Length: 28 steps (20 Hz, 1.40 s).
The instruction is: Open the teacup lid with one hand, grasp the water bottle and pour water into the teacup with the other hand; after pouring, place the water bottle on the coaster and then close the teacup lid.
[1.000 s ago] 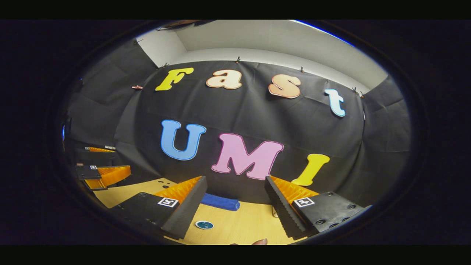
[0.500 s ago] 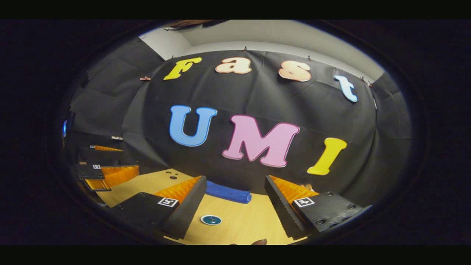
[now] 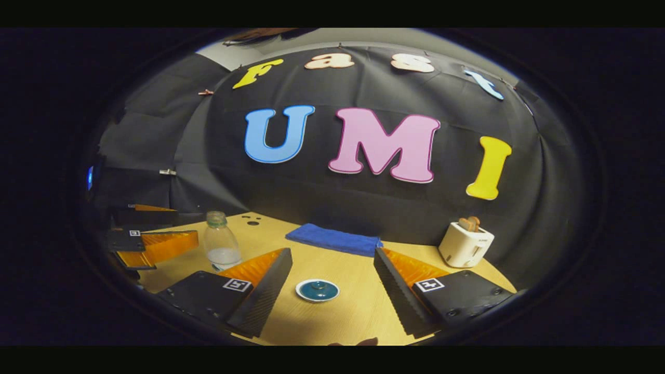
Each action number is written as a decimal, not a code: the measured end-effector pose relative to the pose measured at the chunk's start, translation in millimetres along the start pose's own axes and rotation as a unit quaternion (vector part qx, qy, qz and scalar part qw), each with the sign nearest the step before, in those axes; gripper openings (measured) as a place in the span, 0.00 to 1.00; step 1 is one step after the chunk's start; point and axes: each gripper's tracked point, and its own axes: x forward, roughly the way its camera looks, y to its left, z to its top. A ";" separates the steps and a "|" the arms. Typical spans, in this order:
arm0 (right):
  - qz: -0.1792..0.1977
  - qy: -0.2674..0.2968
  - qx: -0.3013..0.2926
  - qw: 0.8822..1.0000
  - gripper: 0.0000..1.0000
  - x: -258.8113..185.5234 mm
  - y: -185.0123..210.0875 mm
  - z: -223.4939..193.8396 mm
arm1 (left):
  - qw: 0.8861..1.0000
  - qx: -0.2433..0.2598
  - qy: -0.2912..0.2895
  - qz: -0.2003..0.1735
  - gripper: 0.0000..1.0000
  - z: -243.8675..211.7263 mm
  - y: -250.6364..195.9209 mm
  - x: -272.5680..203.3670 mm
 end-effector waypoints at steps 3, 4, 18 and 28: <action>0.002 0.006 -0.010 1.000 0.98 15.1 1.2 -26.8 | 1.000 -0.015 0.010 -0.007 0.94 -28.8 -2.1 12.2; 0.004 0.009 -0.012 1.000 0.98 20.1 1.2 -33.0 | 1.000 -0.021 0.011 -0.009 0.94 -35.5 -3.3 15.9; 0.043 0.100 0.011 0.994 0.72 76.3 17.4 -107.5 | 0.999 -0.024 0.018 -0.027 0.94 -64.0 -13.7 31.1; 0.073 0.117 0.020 0.990 0.28 85.1 31.7 -120.7 | 0.999 -0.030 0.028 -0.018 0.94 -72.6 -19.4 40.0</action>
